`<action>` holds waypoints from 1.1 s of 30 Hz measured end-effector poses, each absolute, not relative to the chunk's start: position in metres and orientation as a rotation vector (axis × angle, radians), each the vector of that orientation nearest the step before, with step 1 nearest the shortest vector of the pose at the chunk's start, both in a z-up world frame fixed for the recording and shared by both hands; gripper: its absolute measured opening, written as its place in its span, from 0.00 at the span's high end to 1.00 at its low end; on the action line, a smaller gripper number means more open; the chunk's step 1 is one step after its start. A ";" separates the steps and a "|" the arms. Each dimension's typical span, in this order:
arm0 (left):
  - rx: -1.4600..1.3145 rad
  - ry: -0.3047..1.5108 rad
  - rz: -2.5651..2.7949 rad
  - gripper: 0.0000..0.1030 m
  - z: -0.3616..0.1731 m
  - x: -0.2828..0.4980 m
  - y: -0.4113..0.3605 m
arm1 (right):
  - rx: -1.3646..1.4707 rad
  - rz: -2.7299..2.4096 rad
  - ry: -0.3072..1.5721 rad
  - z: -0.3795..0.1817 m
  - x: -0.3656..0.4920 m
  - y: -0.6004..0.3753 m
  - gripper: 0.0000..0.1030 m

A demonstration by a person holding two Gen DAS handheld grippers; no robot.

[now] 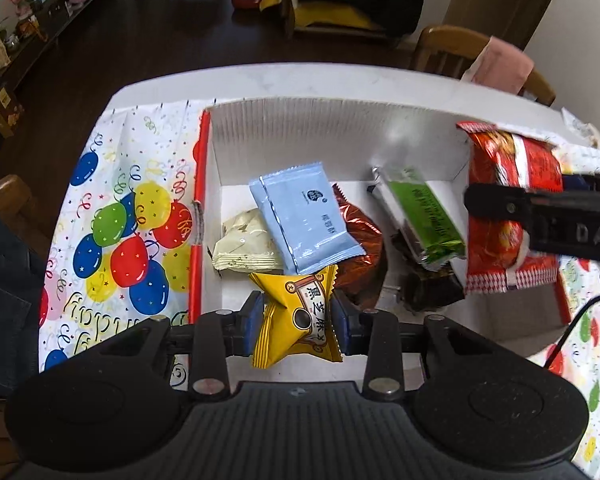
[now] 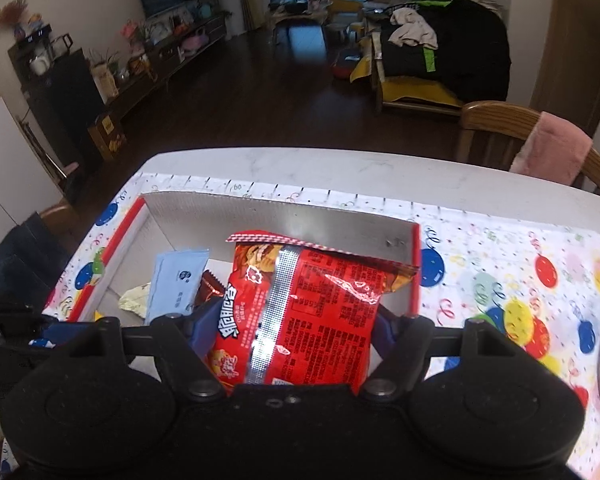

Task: Organize snacks
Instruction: 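Carry both snacks into the red box and open both tools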

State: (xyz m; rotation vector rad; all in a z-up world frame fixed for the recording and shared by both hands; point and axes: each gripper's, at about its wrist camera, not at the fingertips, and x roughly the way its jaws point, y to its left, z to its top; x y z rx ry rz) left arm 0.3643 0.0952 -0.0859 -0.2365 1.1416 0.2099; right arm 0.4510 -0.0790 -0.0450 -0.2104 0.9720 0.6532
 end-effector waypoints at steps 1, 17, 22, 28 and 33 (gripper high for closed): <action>-0.225 1.150 0.214 0.66 -0.089 0.367 0.094 | -0.216 0.653 0.977 -0.048 0.454 -0.075 0.29; -0.143 1.233 0.239 0.66 -0.120 0.390 0.088 | -0.332 0.685 1.055 -0.089 0.479 -0.029 0.29; -0.137 1.255 0.234 0.66 -0.129 0.394 0.086 | -0.361 0.681 1.068 -0.099 0.483 -0.025 0.29; -0.149 1.284 0.234 0.64 -0.140 0.396 0.085 | -0.366 0.683 1.076 -0.102 0.482 -0.027 0.29; -0.160 1.281 0.235 0.63 -0.143 0.395 0.085 | -0.369 0.678 1.073 -0.101 0.479 -0.030 0.28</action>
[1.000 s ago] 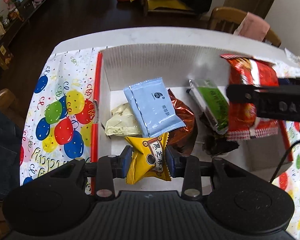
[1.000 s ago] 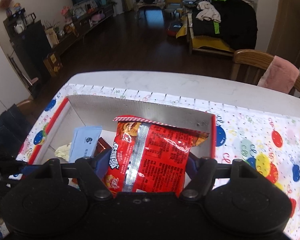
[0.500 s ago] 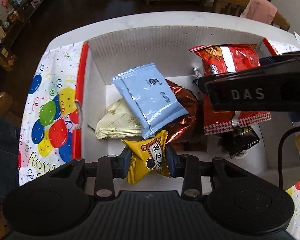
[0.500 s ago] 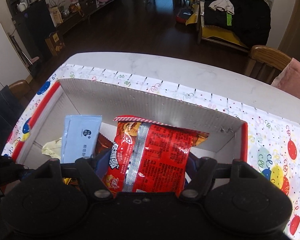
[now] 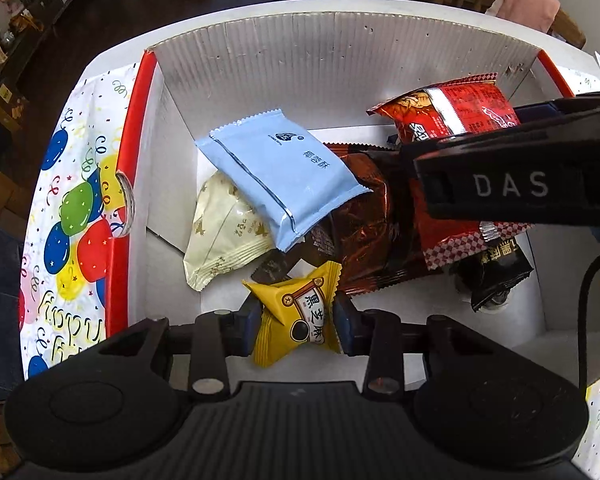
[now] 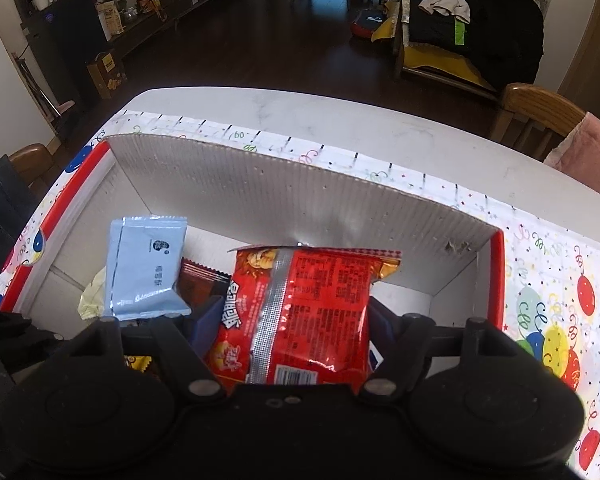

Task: Organize snacks
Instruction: 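Carry both snacks into the red box and open both tools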

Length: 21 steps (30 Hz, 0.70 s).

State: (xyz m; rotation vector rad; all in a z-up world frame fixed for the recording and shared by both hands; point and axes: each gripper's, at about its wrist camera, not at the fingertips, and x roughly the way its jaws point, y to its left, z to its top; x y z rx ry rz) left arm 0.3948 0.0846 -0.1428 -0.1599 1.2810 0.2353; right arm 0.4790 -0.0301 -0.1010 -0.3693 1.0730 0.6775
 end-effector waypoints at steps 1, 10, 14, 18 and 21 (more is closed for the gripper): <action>-0.166 1.280 0.234 0.62 -0.143 0.395 0.085 | -0.370 0.674 1.070 -0.100 0.478 -0.031 0.26; -0.192 1.261 0.212 0.55 -0.138 0.388 0.083 | -0.321 0.664 1.060 -0.086 0.471 -0.047 0.21; -0.208 1.245 0.203 0.54 -0.133 0.383 0.084 | -0.296 0.667 1.046 -0.075 0.463 -0.056 0.19; -0.230 1.213 0.192 0.53 -0.124 0.373 0.084 | -0.262 0.672 1.032 -0.062 0.453 -0.067 0.17; -0.244 1.181 0.184 0.50 -0.115 0.364 0.083 | -0.244 0.676 1.017 -0.052 0.445 -0.074 0.16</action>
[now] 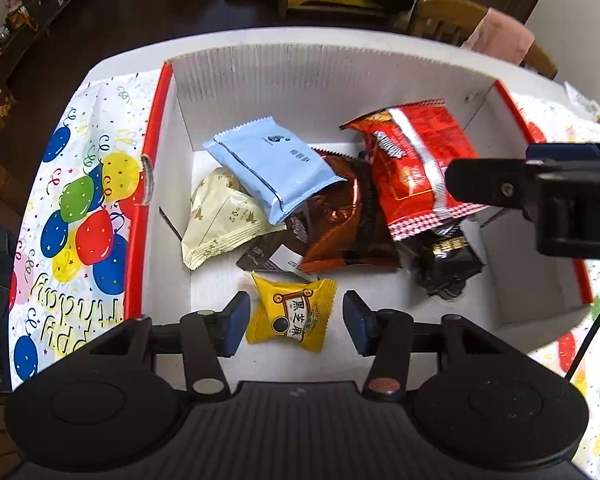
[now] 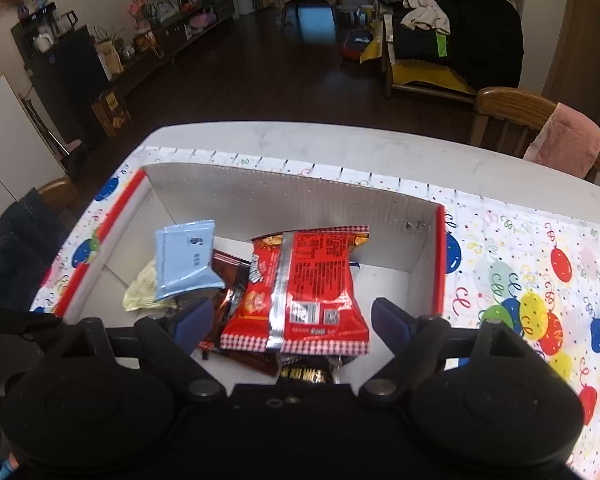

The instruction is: Organize snacks

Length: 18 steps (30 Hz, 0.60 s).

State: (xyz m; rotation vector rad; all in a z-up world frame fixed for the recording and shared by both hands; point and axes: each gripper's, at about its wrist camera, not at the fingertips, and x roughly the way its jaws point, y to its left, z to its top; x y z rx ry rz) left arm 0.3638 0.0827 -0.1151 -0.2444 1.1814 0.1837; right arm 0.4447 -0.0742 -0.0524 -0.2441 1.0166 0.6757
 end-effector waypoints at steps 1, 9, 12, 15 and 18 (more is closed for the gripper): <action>-0.245 1.170 0.183 0.47 -0.112 0.361 0.082 | -0.236 0.677 1.012 -0.049 0.441 -0.077 0.15; -0.261 1.074 0.212 0.39 -0.083 0.333 0.087 | -0.176 0.703 0.960 -0.023 0.414 -0.099 0.09; -0.262 1.042 0.222 0.38 -0.072 0.322 0.089 | -0.150 0.710 0.940 -0.014 0.403 -0.107 0.08; -0.260 1.011 0.220 0.34 -0.061 0.312 0.090 | -0.133 0.714 0.918 -0.007 0.393 -0.114 0.07; -0.241 0.973 0.213 0.34 -0.050 0.301 0.086 | -0.117 0.721 0.895 -0.002 0.380 -0.119 0.06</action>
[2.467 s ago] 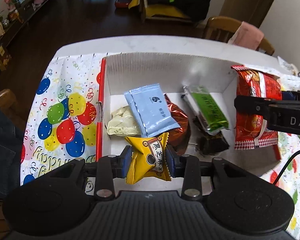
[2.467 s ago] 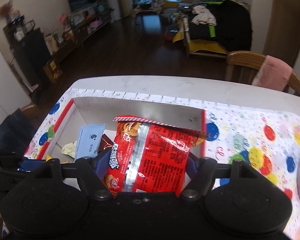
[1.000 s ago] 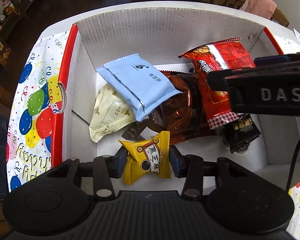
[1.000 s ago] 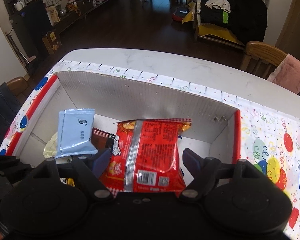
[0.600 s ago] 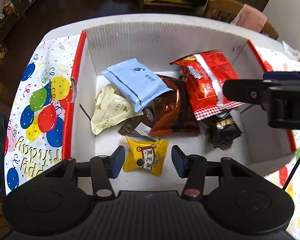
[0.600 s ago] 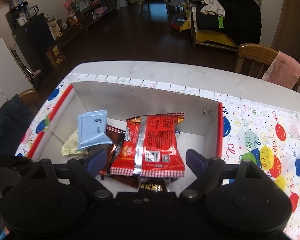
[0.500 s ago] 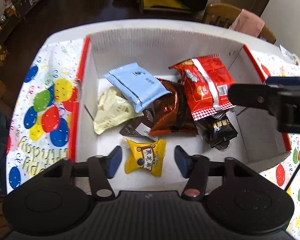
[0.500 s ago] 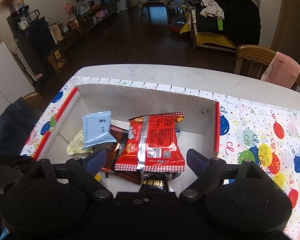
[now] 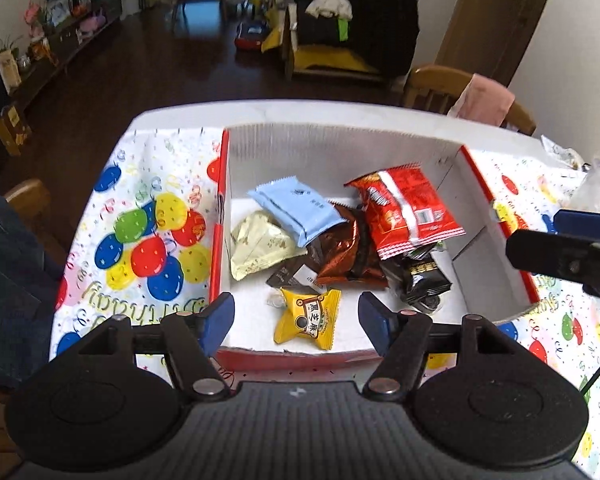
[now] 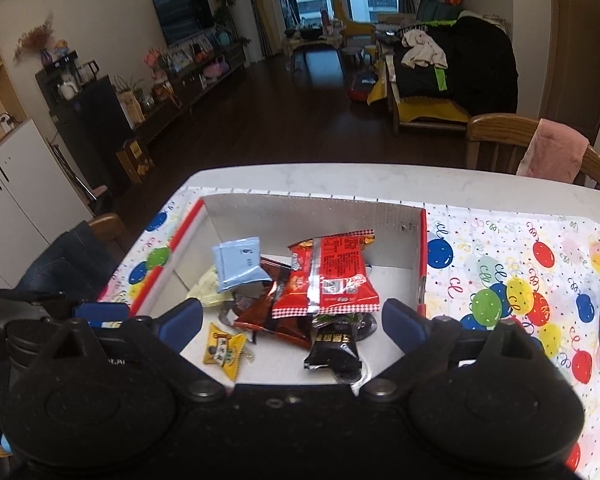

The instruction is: Organize snacks

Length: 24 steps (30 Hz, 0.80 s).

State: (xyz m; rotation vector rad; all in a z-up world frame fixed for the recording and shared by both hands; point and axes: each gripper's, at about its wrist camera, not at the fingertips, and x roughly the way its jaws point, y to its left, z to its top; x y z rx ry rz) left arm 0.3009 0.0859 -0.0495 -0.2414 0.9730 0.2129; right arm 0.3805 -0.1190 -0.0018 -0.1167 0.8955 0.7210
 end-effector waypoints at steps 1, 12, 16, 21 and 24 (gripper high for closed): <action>-0.233 0.960 0.211 0.34 -0.045 0.297 0.084 | -0.112 0.725 0.887 0.000 0.377 -0.120 0.05; -0.195 0.840 0.174 0.21 -0.010 0.264 0.071 | -0.049 0.724 0.823 0.016 0.345 -0.141 0.00; -0.176 0.805 0.162 0.20 -0.001 0.253 0.065 | -0.038 0.718 0.815 0.017 0.336 -0.148 0.00; -0.179 0.783 0.159 0.18 0.006 0.243 0.061 | 0.003 0.714 0.801 0.017 0.328 -0.158 0.00; -0.203 0.780 0.155 0.09 0.008 0.238 0.063 | 0.024 0.712 0.791 0.017 0.323 -0.164 0.00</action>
